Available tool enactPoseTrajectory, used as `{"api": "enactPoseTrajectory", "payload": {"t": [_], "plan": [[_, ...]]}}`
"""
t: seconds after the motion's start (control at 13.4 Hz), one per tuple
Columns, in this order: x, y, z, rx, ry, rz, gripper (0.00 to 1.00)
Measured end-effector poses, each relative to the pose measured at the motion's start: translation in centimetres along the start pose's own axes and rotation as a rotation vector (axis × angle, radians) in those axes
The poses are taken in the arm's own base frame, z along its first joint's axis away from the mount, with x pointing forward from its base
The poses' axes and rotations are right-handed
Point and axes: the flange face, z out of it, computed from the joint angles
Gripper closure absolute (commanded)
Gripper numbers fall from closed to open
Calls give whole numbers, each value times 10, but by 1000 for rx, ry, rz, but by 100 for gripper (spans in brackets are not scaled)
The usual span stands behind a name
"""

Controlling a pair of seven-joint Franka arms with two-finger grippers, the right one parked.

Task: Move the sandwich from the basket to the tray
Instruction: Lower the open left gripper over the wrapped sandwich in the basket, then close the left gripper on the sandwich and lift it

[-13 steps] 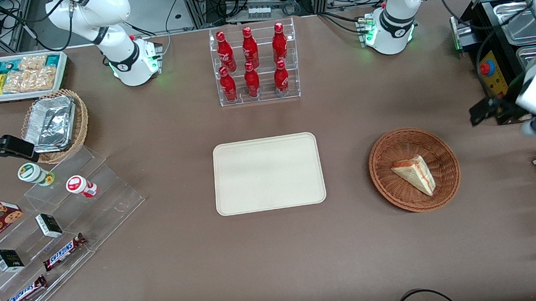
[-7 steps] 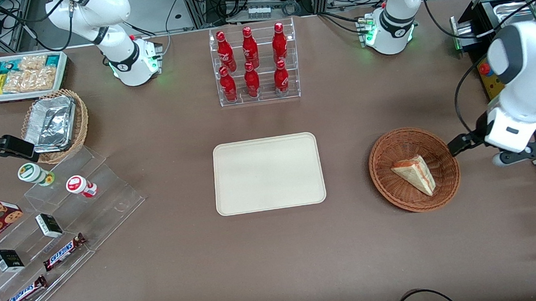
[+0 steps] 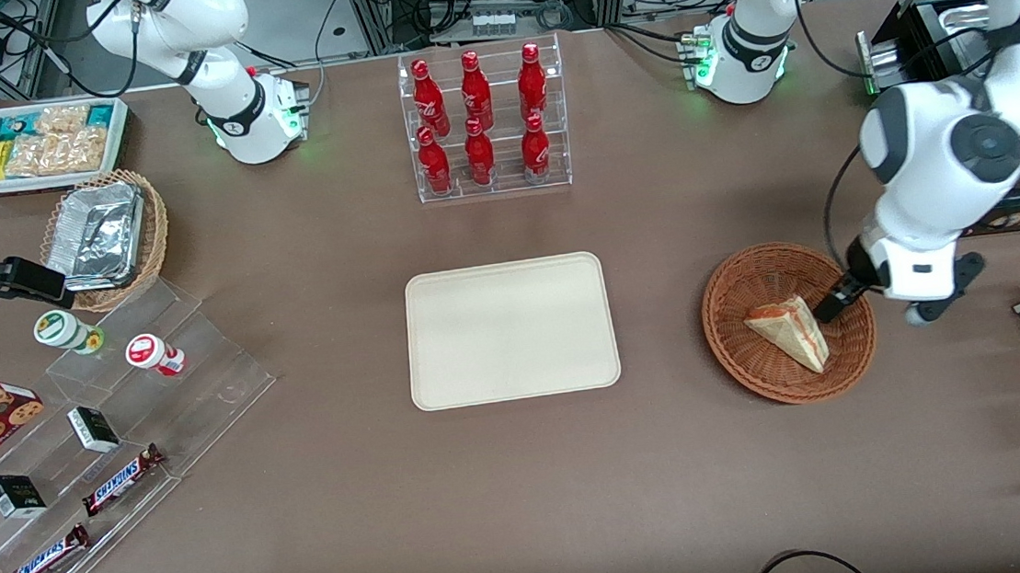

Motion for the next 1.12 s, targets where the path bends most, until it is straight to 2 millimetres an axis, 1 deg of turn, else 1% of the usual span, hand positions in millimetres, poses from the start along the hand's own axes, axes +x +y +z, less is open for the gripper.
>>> {"api": "enactPoseTrajectory", "payload": {"t": [0.07, 0.15, 0.52, 0.82, 1.12], "plan": [[-6, 5, 11, 3, -9, -9, 0], [-9, 6, 21, 13, -21, -11, 0], [-17, -6, 58, 34, -45, -17, 0], [-21, -9, 79, 38, -53, -27, 0], [-20, -8, 93, 26, -47, -29, 1]]}}
